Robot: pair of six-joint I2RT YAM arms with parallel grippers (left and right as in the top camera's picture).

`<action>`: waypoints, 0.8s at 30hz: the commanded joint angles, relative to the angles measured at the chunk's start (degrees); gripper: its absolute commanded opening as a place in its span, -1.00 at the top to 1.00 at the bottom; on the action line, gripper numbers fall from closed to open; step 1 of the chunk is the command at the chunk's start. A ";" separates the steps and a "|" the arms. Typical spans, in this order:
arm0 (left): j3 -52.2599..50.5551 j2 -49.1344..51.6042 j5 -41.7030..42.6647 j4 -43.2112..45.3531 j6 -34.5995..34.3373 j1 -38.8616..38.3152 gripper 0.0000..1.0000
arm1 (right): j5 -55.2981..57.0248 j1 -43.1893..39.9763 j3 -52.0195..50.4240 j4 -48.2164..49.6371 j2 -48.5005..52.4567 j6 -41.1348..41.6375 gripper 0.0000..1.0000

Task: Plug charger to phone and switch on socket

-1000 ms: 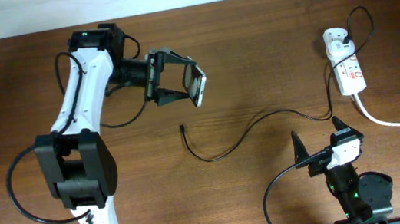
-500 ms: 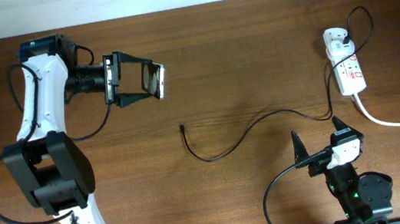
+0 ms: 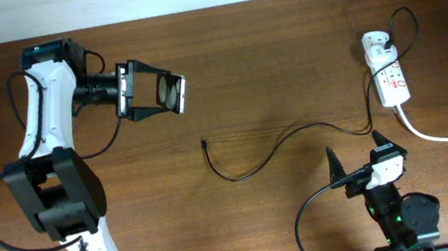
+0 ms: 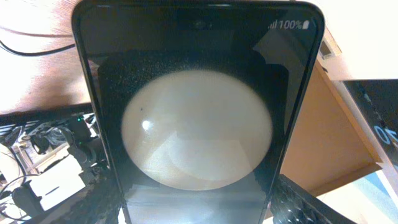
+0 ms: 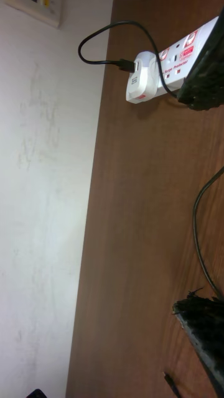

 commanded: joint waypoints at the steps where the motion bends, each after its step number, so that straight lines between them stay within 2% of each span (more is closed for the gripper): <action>1: 1.49 -0.42 1.36 -0.09 -0.57 0.20 1.00 | -0.50 0.04 -0.31 -0.33 -0.28 0.44 -0.97; 22: 1.49 -0.42 1.36 -0.09 -0.57 0.20 1.00 | -0.28 0.04 -0.31 -0.31 -0.28 0.44 -0.97; 24: 1.49 -0.42 1.36 -0.09 -0.57 0.20 1.00 | -0.33 0.02 -0.31 -0.15 -0.28 5.33 -0.97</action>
